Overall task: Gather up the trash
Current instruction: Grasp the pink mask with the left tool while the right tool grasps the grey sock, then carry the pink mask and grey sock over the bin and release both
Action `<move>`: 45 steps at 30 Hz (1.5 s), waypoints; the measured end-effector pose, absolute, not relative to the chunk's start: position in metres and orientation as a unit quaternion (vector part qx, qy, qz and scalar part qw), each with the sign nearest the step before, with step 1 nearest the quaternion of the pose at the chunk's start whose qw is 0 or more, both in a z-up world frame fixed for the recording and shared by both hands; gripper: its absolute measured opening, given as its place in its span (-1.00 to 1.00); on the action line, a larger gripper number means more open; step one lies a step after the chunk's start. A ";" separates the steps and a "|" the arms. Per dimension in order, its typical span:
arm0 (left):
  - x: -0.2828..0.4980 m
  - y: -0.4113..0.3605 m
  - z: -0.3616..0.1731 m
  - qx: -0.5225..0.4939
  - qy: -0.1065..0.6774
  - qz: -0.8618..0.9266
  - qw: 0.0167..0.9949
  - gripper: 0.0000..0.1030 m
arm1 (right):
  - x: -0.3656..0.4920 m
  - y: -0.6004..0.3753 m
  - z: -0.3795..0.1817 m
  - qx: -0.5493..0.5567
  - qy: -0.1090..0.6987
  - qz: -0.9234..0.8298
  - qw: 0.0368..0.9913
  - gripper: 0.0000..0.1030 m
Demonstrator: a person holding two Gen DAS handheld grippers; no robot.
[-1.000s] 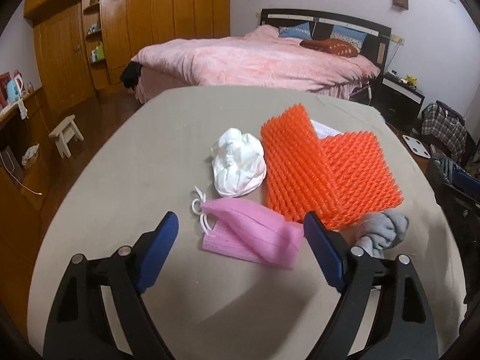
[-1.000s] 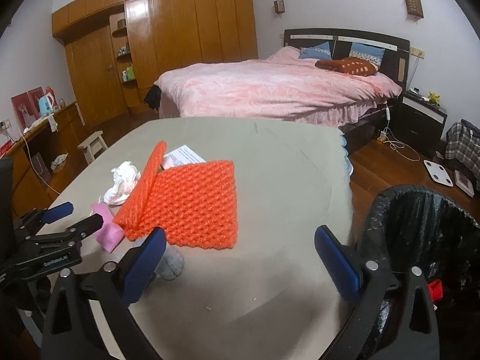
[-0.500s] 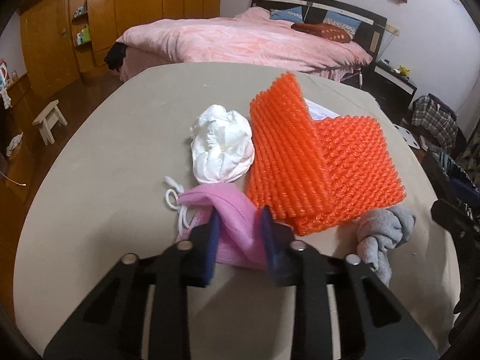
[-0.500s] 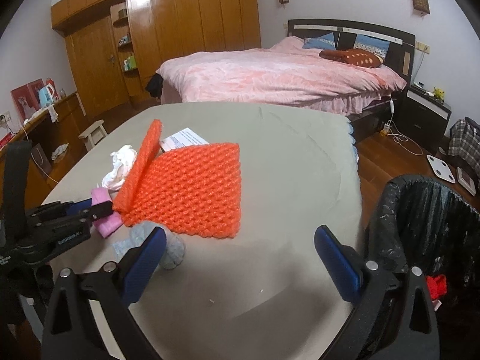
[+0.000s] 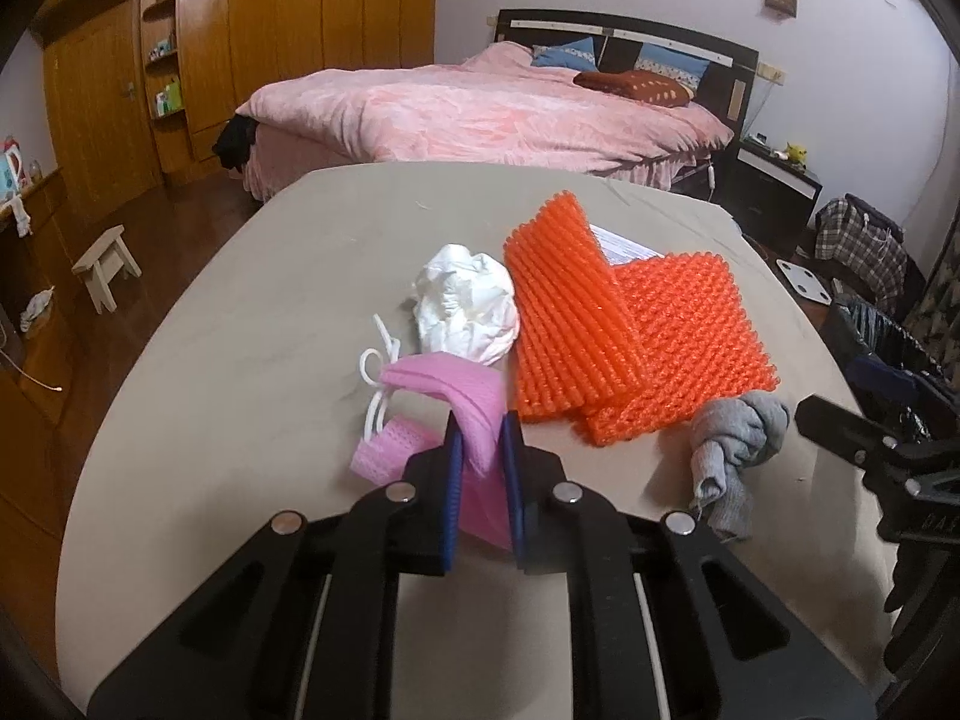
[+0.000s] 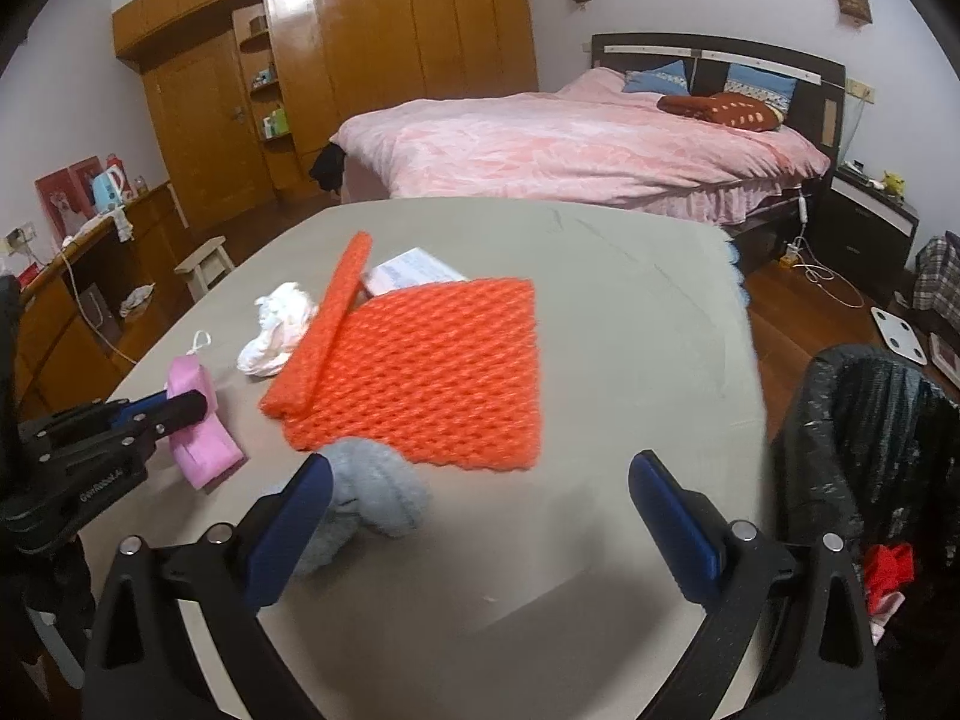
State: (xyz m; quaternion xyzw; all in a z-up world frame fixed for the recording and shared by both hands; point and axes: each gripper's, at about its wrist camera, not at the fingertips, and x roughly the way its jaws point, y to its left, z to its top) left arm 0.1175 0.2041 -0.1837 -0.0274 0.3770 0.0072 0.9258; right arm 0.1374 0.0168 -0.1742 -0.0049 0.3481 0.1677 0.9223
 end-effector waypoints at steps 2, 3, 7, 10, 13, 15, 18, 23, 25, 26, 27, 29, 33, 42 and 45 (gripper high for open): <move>0.116 0.207 -0.183 -0.028 0.376 0.013 0.926 -0.77 | 0.137 0.024 -0.175 -0.005 0.350 0.174 0.921 0.89; 0.116 0.210 -0.183 -0.029 0.376 0.015 0.926 -0.77 | 0.138 0.026 -0.177 -0.005 0.350 0.175 0.920 0.89; 0.115 0.219 -0.185 -0.034 0.373 0.023 0.927 -0.78 | 0.140 0.037 -0.182 -0.010 0.353 0.167 0.920 0.89; 0.116 0.225 -0.186 -0.041 0.372 0.029 0.927 -0.78 | 0.145 0.045 -0.188 -0.015 0.363 0.153 0.919 0.88; 0.118 0.230 -0.186 -0.042 0.372 0.033 0.927 -0.78 | 0.148 0.051 -0.195 -0.018 0.379 0.156 0.912 0.88; 0.118 0.232 -0.186 -0.042 0.372 0.034 0.927 -0.78 | 0.149 0.056 -0.199 -0.025 0.386 0.157 0.909 0.88; 0.118 0.234 -0.186 -0.043 0.371 0.035 0.927 -0.78 | 0.148 0.058 -0.201 -0.025 0.392 0.164 0.905 0.69; 0.118 0.235 -0.186 -0.040 0.371 0.036 0.927 -0.77 | 0.145 0.060 -0.206 -0.014 0.411 0.187 0.892 0.38; 0.117 0.235 -0.186 -0.040 0.371 0.035 0.927 -0.77 | 0.144 0.061 -0.208 -0.008 0.418 0.204 0.885 0.06; 0.117 0.235 -0.186 -0.039 0.371 0.034 0.927 -0.77 | 0.143 0.061 -0.208 -0.001 0.421 0.218 0.880 -0.03; 0.116 0.234 -0.185 -0.039 0.371 0.033 0.927 -0.77 | 0.143 0.061 -0.209 0.002 0.423 0.222 0.878 -0.07; 0.115 0.233 -0.184 -0.038 0.370 0.030 0.928 -0.77 | 0.142 0.058 -0.207 0.009 0.425 0.226 0.876 -0.12; 0.112 0.226 -0.178 -0.035 0.365 0.023 0.930 -0.77 | 0.137 0.048 -0.202 0.018 0.423 0.229 0.877 -0.16; 0.110 0.202 -0.160 -0.027 0.351 0.004 0.936 -0.77 | 0.128 0.022 -0.177 0.021 0.398 0.211 0.893 -0.16; 0.109 0.194 -0.152 -0.025 0.344 -0.002 0.939 -0.77 | 0.125 0.014 -0.167 0.024 0.386 0.204 0.899 -0.16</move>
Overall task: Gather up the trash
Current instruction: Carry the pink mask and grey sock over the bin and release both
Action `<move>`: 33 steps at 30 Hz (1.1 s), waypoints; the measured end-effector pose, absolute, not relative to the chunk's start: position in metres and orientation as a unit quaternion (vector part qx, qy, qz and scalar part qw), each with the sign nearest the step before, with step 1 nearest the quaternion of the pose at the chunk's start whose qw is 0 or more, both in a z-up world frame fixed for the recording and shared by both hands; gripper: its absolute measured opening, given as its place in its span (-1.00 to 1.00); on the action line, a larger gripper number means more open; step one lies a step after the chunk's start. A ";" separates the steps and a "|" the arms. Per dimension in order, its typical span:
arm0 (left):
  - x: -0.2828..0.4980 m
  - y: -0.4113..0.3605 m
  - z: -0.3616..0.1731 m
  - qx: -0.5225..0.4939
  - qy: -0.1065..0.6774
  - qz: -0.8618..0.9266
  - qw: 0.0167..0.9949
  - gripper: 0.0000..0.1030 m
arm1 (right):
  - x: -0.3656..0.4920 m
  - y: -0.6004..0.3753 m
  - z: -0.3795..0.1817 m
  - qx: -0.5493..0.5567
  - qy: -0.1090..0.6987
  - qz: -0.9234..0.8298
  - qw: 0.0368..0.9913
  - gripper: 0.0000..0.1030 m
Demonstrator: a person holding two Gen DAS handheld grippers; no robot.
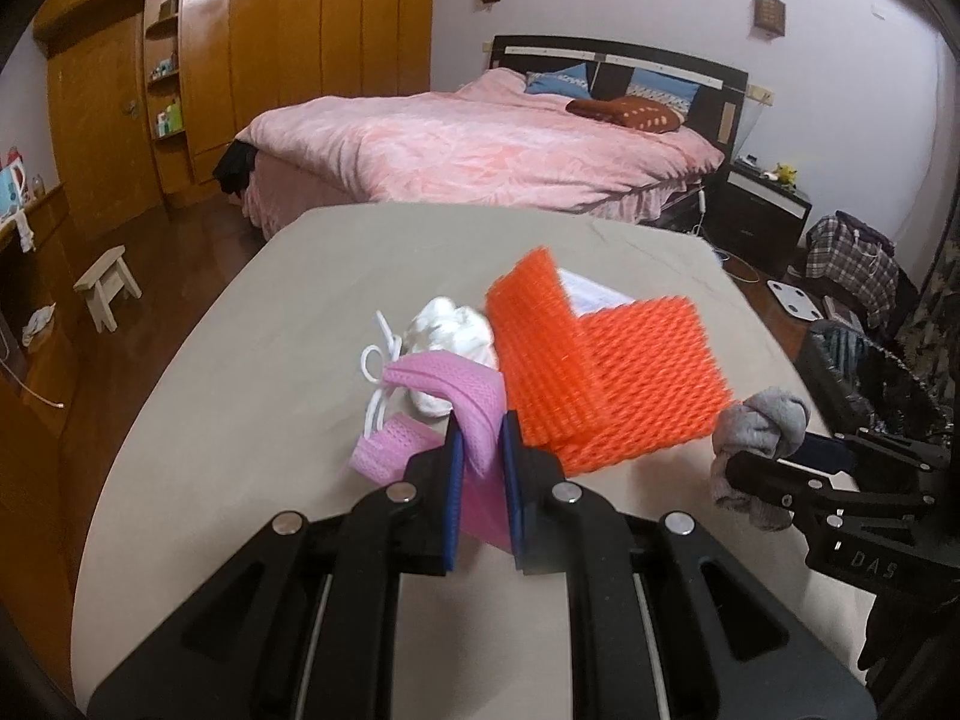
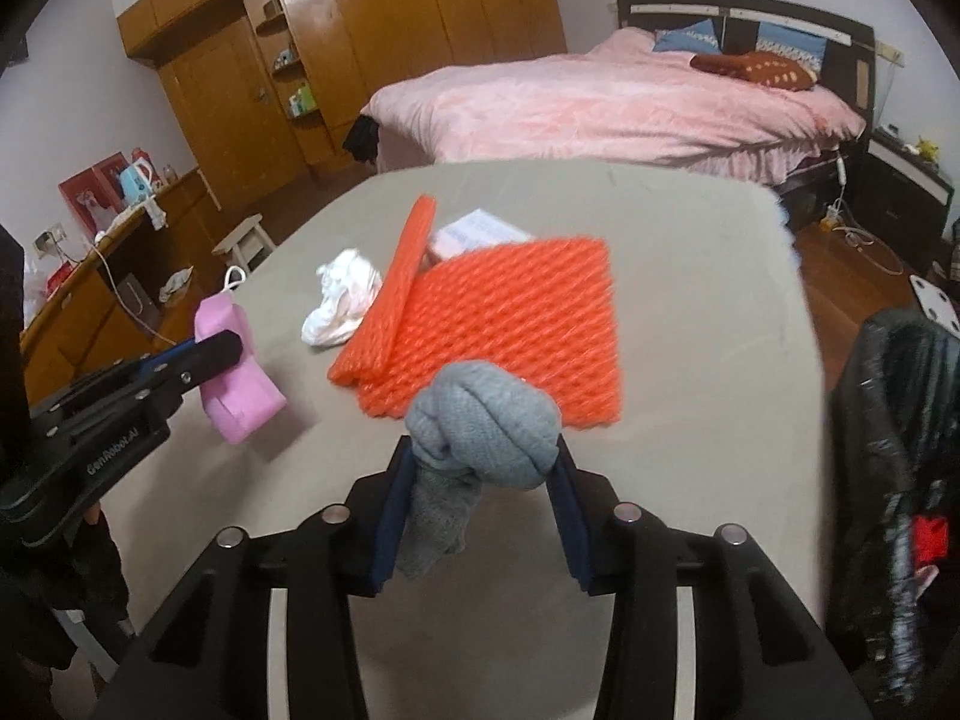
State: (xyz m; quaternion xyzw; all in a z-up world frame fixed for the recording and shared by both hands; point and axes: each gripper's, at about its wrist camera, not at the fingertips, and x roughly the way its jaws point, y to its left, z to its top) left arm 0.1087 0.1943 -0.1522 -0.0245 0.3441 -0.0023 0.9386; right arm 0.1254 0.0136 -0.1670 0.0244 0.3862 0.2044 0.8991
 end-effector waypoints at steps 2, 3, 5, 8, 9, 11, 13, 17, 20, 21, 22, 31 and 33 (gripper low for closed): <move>0.109 0.189 -0.148 -0.023 0.341 -0.005 0.940 -0.77 | 0.124 0.008 -0.160 0.028 0.379 0.202 0.903 -0.16; 0.109 0.185 -0.145 -0.023 0.338 -0.008 0.941 -0.77 | 0.123 0.005 -0.156 0.028 0.374 0.199 0.905 -0.16; 0.109 0.178 -0.140 -0.022 0.333 -0.014 0.942 -0.77 | 0.121 -0.001 -0.147 0.026 0.365 0.195 0.910 -0.16; 0.109 0.166 -0.132 -0.019 0.326 -0.025 0.945 -0.77 | 0.120 -0.010 -0.135 0.027 0.352 0.187 0.917 -0.16; 0.109 0.162 -0.129 -0.017 0.324 -0.029 0.946 -0.77 | 0.120 -0.013 -0.131 0.029 0.348 0.184 0.919 -0.16; 0.109 0.154 -0.124 -0.016 0.319 -0.036 0.947 -0.77 | 0.120 -0.022 -0.122 0.035 0.339 0.179 0.923 -0.16; 0.108 0.145 -0.120 -0.015 0.314 -0.044 0.948 -0.77 | 0.118 -0.028 -0.116 0.039 0.333 0.175 0.926 -0.16; 0.109 0.130 -0.111 -0.014 0.304 -0.055 0.951 -0.77 | 0.114 -0.042 -0.104 0.045 0.319 0.164 0.933 -0.16; 0.109 0.119 -0.104 -0.014 0.298 -0.063 0.952 -0.77 | 0.112 -0.053 -0.096 0.050 0.310 0.155 0.936 -0.16; 0.110 0.115 -0.101 -0.013 0.296 -0.067 0.953 -0.77 | 0.110 -0.056 -0.094 0.051 0.308 0.153 0.938 -0.16; 0.110 0.111 -0.099 -0.012 0.294 -0.070 0.953 -0.77 | 0.109 -0.060 -0.091 0.052 0.304 0.150 0.939 -0.16; 0.112 0.071 -0.084 -0.002 0.279 -0.105 0.955 -0.77 | 0.100 -0.101 -0.072 0.058 0.284 0.118 0.950 -0.16; 0.112 0.061 -0.082 0.000 0.276 -0.116 0.954 -0.77 | 0.097 -0.113 -0.070 0.061 0.279 0.107 0.952 -0.16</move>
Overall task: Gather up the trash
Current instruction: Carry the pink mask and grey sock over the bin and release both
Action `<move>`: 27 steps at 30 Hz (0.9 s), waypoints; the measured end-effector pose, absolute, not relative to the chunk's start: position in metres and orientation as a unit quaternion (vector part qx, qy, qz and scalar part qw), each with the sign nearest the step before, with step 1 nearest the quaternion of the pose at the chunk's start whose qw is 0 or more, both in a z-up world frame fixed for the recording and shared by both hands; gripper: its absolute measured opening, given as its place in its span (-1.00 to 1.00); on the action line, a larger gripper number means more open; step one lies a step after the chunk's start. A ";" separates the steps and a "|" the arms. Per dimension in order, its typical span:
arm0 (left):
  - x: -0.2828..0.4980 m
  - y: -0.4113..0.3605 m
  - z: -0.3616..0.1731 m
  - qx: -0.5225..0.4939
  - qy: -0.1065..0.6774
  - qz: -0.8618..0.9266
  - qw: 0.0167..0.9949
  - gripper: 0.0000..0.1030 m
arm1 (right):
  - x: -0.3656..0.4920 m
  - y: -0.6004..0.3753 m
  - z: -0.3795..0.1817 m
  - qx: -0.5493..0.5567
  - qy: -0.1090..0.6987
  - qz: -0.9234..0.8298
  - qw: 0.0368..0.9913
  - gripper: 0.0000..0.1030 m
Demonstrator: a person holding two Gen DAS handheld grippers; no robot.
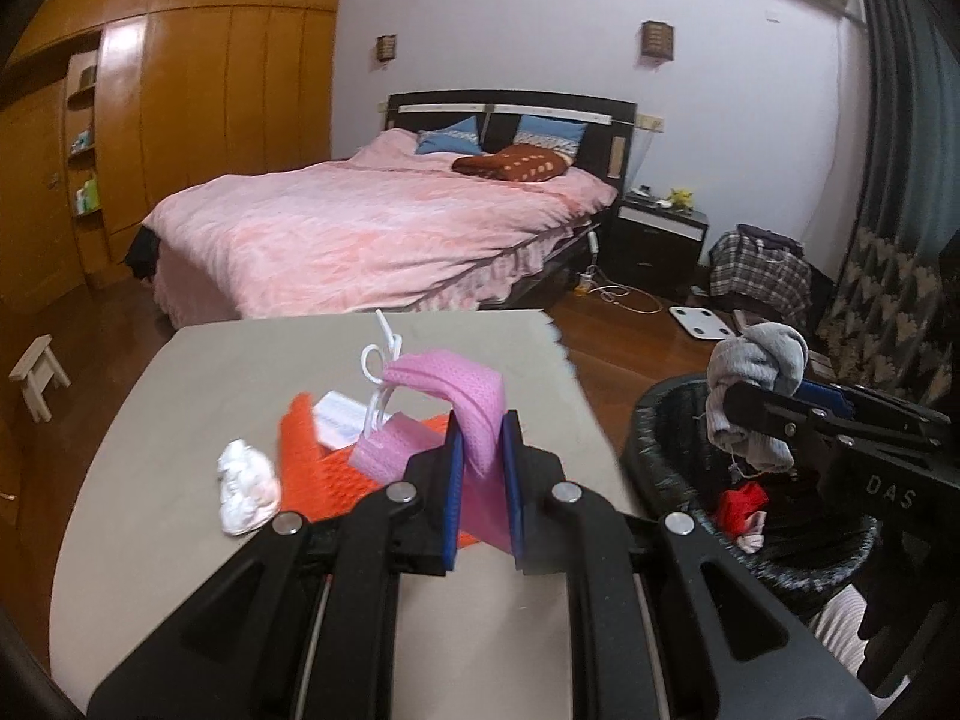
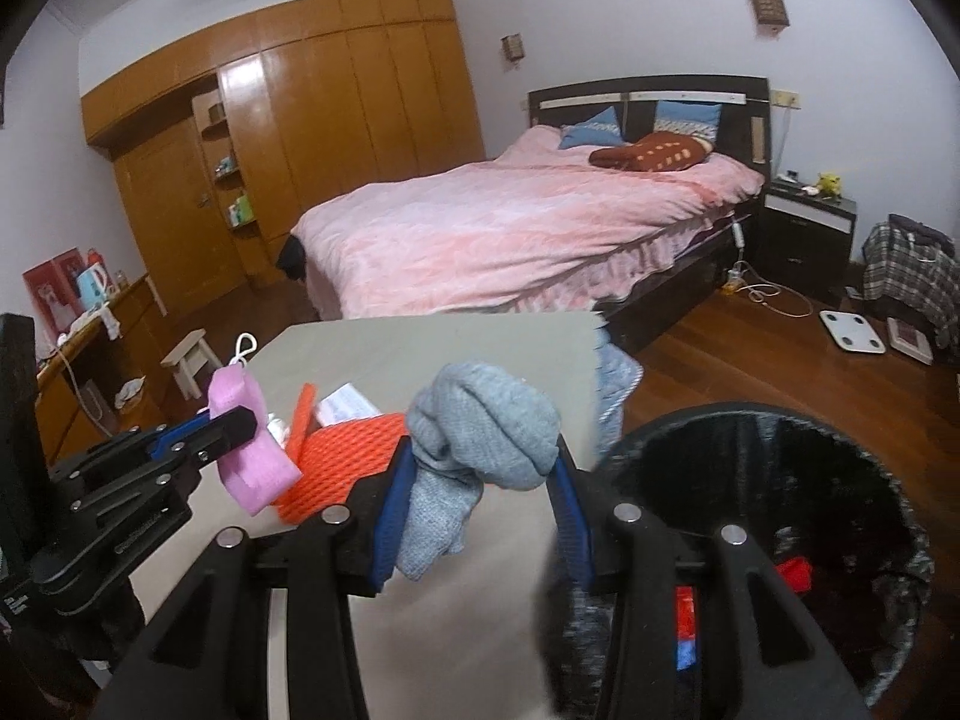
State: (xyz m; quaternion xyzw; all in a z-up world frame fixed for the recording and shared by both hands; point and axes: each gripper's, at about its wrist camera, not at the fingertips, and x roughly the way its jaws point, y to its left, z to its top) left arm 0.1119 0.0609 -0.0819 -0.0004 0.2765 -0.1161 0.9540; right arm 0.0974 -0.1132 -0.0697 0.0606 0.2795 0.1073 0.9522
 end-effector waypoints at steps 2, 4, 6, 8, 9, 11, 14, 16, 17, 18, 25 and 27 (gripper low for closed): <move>0.112 0.051 -0.081 0.002 0.275 -0.126 0.953 -0.77 | 0.094 -0.126 -0.068 0.063 0.277 0.098 0.954 -0.16; 0.112 0.039 -0.080 0.006 0.274 -0.137 0.952 -0.77 | 0.092 -0.136 -0.066 0.064 0.274 0.088 0.955 -0.16; 0.113 0.027 -0.080 0.009 0.274 -0.150 0.950 -0.77 | 0.090 -0.151 -0.065 0.065 0.273 0.077 0.957 -0.16; 0.113 0.017 -0.081 0.012 0.274 -0.160 0.948 -0.77 | 0.089 -0.163 -0.065 0.068 0.272 0.066 0.957 -0.16; 0.114 0.009 -0.081 0.014 0.273 -0.167 0.947 -0.77 | 0.087 -0.170 -0.065 0.070 0.273 0.060 0.958 -0.16; 0.115 -0.001 -0.081 0.018 0.272 -0.177 0.946 -0.77 | 0.084 -0.183 -0.066 0.074 0.272 0.047 0.958 -0.16; 0.116 -0.019 -0.083 0.023 0.271 -0.195 0.942 -0.77 | 0.082 -0.202 -0.066 0.079 0.271 0.030 0.959 -0.16; 0.118 -0.033 -0.084 0.024 0.272 -0.208 0.940 -0.77 | 0.079 -0.212 -0.067 0.080 0.270 0.020 0.959 -0.16; 0.119 -0.038 -0.085 0.024 0.272 -0.212 0.938 -0.77 | 0.078 -0.218 -0.067 0.081 0.270 0.014 0.959 -0.16; 0.120 -0.046 -0.085 0.026 0.272 -0.219 0.937 -0.77 | 0.077 -0.224 -0.067 0.082 0.270 0.009 0.959 -0.16; 0.127 -0.092 -0.093 0.037 0.270 -0.261 0.926 -0.77 | 0.073 -0.256 -0.076 0.086 0.275 -0.021 0.957 -0.16; 0.129 -0.104 -0.098 0.041 0.271 -0.271 0.923 -0.77 | 0.074 -0.264 -0.080 0.086 0.279 -0.027 0.956 -0.16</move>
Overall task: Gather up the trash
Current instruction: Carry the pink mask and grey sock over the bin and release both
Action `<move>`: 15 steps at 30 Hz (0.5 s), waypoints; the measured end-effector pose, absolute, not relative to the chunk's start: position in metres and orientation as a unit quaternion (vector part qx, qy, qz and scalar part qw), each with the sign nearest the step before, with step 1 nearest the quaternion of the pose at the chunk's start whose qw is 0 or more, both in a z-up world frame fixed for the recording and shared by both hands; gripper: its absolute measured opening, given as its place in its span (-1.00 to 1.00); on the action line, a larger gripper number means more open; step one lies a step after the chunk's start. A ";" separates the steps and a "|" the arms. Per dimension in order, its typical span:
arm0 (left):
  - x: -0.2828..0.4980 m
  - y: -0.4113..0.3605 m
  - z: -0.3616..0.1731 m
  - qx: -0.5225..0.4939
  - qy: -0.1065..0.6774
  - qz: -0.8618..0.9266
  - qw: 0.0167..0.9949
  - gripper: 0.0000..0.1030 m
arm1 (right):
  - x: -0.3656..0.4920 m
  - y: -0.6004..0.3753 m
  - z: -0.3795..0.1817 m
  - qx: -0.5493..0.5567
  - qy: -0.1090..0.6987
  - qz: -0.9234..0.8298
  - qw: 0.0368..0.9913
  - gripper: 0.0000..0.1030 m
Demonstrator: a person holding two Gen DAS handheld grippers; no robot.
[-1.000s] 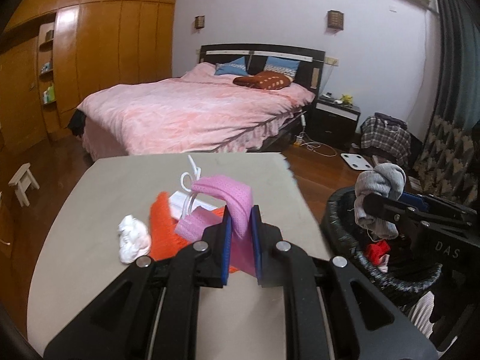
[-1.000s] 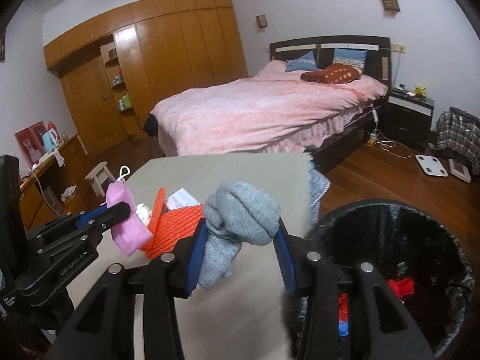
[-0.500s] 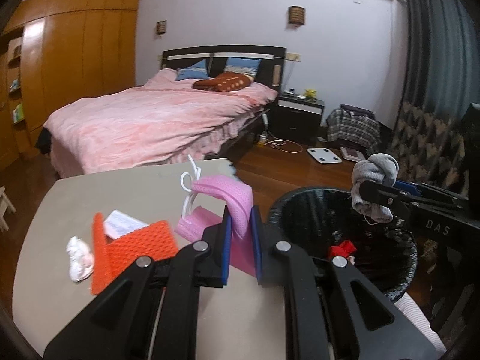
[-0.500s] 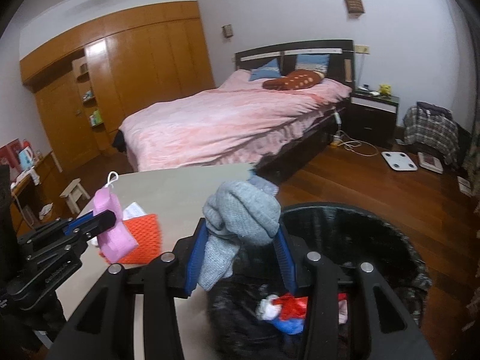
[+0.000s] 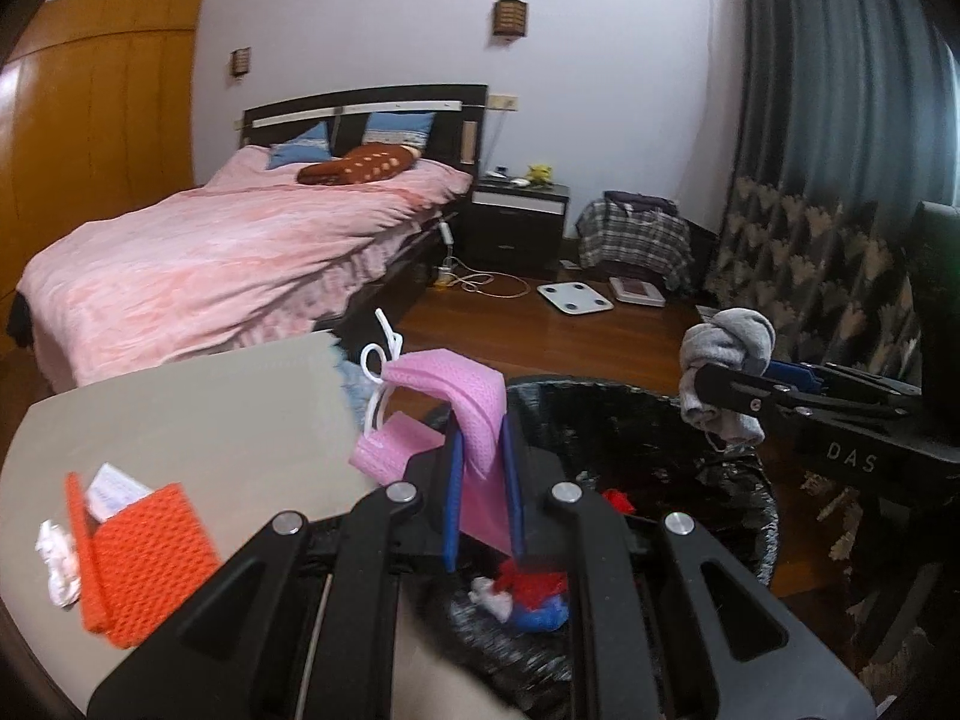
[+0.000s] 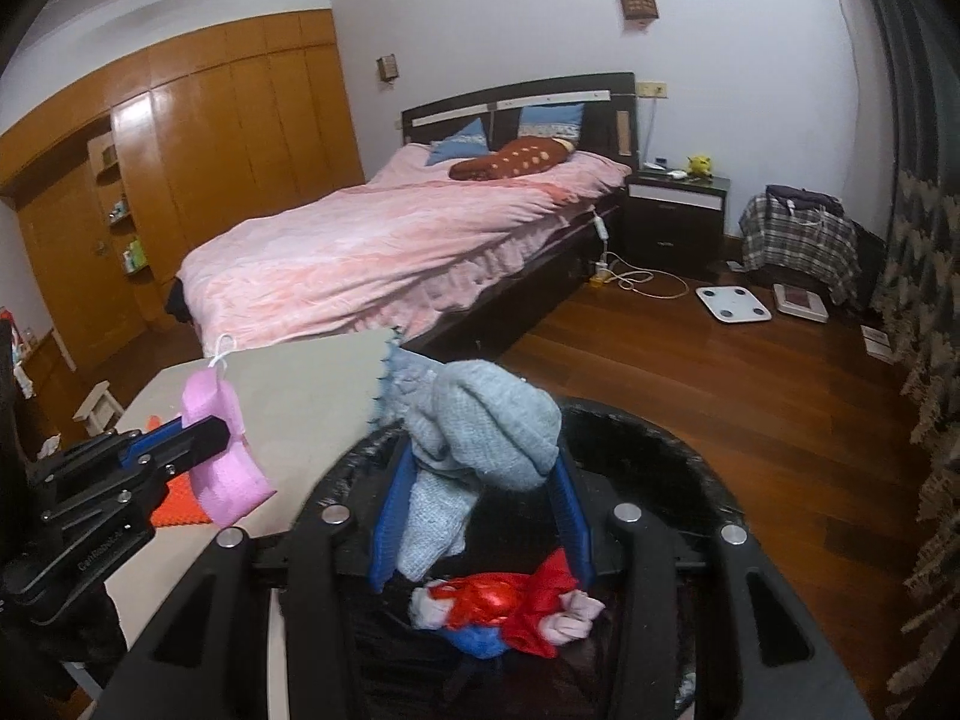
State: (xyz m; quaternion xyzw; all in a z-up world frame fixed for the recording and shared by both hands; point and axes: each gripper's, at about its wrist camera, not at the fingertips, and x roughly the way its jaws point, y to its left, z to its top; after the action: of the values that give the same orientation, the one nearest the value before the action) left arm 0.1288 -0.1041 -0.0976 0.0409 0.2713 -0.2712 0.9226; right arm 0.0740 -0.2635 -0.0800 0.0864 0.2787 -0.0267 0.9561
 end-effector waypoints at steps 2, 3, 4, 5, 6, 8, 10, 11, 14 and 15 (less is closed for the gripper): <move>0.130 -0.114 -0.102 0.044 0.273 -0.279 0.920 -0.77 | 0.074 -0.271 -0.084 0.090 0.281 -0.031 0.955 -0.15; 0.132 -0.120 -0.105 0.047 0.275 -0.282 0.918 -0.78 | 0.073 -0.275 -0.086 0.093 0.282 -0.033 0.954 -0.15; 0.134 -0.125 -0.107 0.047 0.278 -0.285 0.916 -0.77 | 0.074 -0.278 -0.088 0.094 0.284 -0.035 0.954 -0.15; 0.135 -0.130 -0.110 0.047 0.279 -0.289 0.914 -0.77 | 0.074 -0.281 -0.090 0.095 0.285 -0.038 0.953 -0.15; 0.138 -0.134 -0.111 0.048 0.281 -0.292 0.913 -0.77 | 0.075 -0.285 -0.092 0.097 0.287 -0.041 0.952 -0.15; 0.139 -0.141 -0.117 0.050 0.285 -0.299 0.909 -0.77 | 0.075 -0.288 -0.095 0.099 0.289 -0.042 0.951 -0.12; 0.142 -0.146 -0.121 0.052 0.290 -0.307 0.905 -0.67 | 0.074 -0.293 -0.098 0.100 0.291 -0.050 0.950 -0.06; 0.143 -0.147 -0.123 0.052 0.292 -0.309 0.904 -0.49 | 0.074 -0.296 -0.099 0.101 0.291 -0.053 0.950 0.00; 0.146 -0.147 -0.124 0.046 0.294 -0.313 0.902 -0.08 | 0.072 -0.303 -0.099 0.104 0.287 -0.065 0.950 0.29; 0.145 -0.146 -0.124 0.043 0.293 -0.315 0.902 -0.02 | 0.071 -0.304 -0.099 0.105 0.286 -0.067 0.950 0.36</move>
State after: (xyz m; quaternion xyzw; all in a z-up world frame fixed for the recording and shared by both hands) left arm 0.1452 -0.1462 -0.1239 0.0431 0.2935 -0.3145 0.9017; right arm 0.0707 -0.3042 -0.0990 0.1047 0.2857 -0.0669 0.9502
